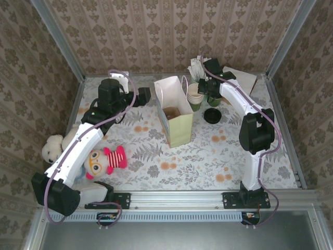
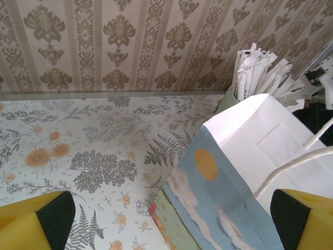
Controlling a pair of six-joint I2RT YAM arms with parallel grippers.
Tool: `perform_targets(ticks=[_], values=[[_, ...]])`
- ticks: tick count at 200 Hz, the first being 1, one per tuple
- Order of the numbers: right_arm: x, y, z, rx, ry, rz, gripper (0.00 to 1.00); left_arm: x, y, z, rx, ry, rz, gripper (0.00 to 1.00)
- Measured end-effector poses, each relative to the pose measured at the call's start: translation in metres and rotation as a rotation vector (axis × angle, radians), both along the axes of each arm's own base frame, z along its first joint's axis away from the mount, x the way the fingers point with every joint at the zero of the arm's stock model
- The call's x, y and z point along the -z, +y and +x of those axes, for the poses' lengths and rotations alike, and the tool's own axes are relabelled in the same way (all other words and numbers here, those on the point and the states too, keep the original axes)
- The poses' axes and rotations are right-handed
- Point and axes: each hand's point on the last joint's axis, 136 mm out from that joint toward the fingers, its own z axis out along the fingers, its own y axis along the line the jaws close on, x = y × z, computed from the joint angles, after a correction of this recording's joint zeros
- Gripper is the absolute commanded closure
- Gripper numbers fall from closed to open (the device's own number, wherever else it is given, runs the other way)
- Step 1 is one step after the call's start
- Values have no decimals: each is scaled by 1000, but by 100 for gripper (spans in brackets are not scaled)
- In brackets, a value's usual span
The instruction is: Pack the takeout coffee
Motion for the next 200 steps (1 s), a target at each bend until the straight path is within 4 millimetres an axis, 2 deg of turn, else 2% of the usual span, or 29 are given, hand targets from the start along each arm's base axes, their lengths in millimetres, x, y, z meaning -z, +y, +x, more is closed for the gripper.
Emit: perform_targets(ticks=[25, 102, 173, 200], values=[[-3, 0, -1, -15, -8, -39, 100, -6, -3, -3, 23, -26, 6, 0], [-28, -4, -8, -58, -41, -90, 100, -7, -10, -7, 71, -44, 23, 0], [-26, -1, -16, -67, -52, -59, 100, -6, -12, -8, 89, -52, 36, 0], [-34, 0, -12, -64, -107, -47, 100, -6, -13, -9, 98, -53, 37, 0]])
